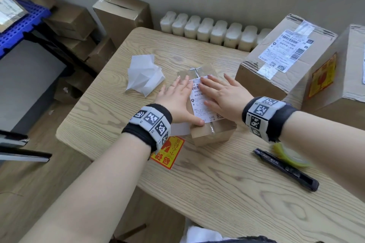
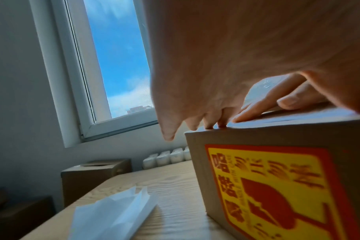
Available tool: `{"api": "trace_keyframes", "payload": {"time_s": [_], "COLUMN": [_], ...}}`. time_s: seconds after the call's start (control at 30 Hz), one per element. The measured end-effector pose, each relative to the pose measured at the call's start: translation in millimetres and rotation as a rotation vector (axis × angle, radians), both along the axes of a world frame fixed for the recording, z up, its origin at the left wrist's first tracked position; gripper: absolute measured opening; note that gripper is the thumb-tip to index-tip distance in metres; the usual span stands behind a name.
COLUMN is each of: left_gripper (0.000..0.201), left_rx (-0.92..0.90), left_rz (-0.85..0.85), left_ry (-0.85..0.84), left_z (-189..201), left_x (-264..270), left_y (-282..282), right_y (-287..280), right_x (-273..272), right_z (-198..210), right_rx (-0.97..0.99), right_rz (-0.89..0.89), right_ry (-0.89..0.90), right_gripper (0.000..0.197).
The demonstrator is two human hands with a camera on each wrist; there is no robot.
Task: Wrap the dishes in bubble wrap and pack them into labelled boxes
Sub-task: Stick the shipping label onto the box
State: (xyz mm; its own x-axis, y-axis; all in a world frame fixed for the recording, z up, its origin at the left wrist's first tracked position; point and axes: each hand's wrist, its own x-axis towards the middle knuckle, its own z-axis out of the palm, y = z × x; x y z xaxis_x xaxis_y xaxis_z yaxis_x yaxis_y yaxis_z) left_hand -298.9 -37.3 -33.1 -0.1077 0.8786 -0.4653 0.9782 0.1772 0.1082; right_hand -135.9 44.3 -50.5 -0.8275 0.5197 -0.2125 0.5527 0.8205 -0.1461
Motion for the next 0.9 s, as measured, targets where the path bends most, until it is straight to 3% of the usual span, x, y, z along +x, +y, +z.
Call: {"api": "trace_keyframes", "payload": {"time_s": [0.1,0.23,0.43,0.63,0.73,0.9], "left_gripper": [0.134,0.134,0.131,0.128,0.124,0.104], "left_rx": [-0.007,0.017,0.044,0.044,0.045,0.076], "left_rz": [0.005,0.043,0.077,0.126,0.153,0.147], "left_ry": [0.045,0.072,0.1,0.068,0.019,-0.016], "left_z": [-0.5,-3.2,-3.8,-8.3,-11.0,-13.0], "left_x": [-2.8,-1.3,2.6,0.5,-2.4,0.1], "left_y": [3.7,-3.6,-9.5,-12.8,-16.9,-24.2], "right_y": [1.3,0.1,-10.0,-30.6,-38.4,-39.2], "right_x": [1.5,3.2,-3.7,-4.7,10.2,43.8], "right_z": [-4.5,-9.0,-6.0,-6.0,-12.3,-20.4], "right_rx": [-0.004,0.004,-0.013,0.009,0.0,-0.008], "right_rz": [-0.037,-0.101,-0.166,0.011,0.107,0.133], "right_ry": [-0.022,-0.027,-0.048,-0.044,0.027,0.2], "right_gripper": [0.067,0.083,0.075,0.065,0.076,0.067]}}
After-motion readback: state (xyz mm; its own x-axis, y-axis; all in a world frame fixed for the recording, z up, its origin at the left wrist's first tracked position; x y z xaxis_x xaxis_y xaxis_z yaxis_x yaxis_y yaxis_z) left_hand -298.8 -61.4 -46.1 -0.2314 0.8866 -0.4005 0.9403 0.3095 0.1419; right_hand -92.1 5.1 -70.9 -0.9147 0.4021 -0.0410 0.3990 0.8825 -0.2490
